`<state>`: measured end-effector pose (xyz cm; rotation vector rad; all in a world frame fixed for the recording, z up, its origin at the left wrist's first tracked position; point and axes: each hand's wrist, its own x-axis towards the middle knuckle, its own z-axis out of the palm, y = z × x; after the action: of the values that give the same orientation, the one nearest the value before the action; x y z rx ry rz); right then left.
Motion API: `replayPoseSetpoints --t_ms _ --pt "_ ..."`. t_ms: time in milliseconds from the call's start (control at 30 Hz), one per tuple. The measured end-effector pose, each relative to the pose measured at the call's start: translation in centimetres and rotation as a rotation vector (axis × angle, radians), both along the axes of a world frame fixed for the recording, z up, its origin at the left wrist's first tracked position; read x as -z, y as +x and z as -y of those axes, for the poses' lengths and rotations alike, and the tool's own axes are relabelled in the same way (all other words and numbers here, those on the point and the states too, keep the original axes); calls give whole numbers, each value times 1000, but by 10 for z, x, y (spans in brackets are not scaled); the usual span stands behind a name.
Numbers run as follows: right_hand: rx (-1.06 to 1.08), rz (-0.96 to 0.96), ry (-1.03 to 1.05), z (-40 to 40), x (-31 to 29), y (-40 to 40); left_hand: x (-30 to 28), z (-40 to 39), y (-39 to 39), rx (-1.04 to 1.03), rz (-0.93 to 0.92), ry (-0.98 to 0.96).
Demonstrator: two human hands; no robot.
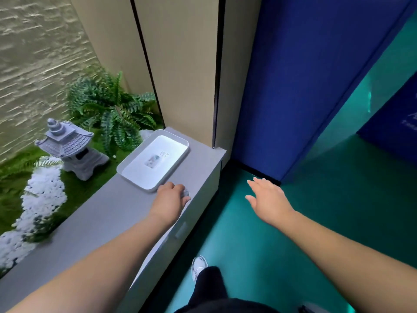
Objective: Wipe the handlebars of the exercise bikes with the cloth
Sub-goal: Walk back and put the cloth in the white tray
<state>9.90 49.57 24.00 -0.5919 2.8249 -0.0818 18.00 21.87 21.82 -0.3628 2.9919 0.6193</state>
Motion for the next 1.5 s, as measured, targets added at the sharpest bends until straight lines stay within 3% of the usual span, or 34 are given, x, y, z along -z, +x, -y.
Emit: replayPoseSetpoints --t_ms 167,333,433,633,867,1000,1167,1333,1500 --pt "-112 0 -13 62 -4 -68 -3 41 -49 -114 -18 83" --pt "-258 138 -258 129 -10 -116 -27 72 -87 -173 -108 321" --pt "-351 216 -379 172 -12 -138 -29 89 -105 -446 -127 558" --pt "-445 396 -523 255 -10 -183 -28 106 -148 -940 -346 1240" --pt "-495 668 -614 315 4 -248 -19 117 -208 -1186 -421 1483" --pt "-500 770 -578 336 19 -279 -6 122 -232 -1266 -526 1402" --pt "-472 885 -541 360 45 -294 4 131 -224 -1249 -462 1287" --pt "-415 858 -460 390 91 -303 57 161 -201 -1246 -160 707" --pt "-355 900 -365 420 149 -308 128 186 -182 -1014 202 216"
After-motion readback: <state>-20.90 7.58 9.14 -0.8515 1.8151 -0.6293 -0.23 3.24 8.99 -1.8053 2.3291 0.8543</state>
